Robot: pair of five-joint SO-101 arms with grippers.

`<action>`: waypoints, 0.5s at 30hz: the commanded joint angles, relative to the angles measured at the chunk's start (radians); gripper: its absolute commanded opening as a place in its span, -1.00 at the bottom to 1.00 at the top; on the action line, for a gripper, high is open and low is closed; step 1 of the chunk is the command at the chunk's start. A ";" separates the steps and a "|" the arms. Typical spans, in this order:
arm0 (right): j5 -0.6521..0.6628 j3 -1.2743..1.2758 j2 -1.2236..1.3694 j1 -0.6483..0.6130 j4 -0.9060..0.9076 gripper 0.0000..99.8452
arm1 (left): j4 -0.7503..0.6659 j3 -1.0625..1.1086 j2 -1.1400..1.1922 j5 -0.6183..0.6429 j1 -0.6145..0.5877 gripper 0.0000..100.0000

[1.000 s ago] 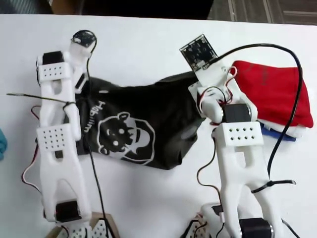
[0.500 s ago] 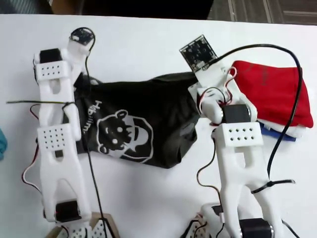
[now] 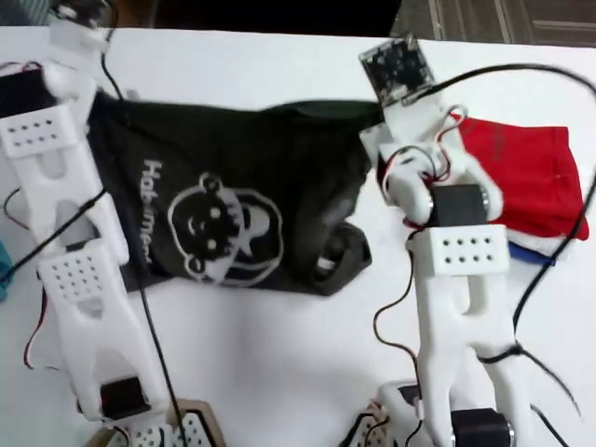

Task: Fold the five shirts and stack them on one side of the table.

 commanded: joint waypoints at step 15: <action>0.222 -0.848 -0.030 -0.008 0.588 -0.96 | 0.017 1.015 -1.065 -0.041 -0.002 -0.95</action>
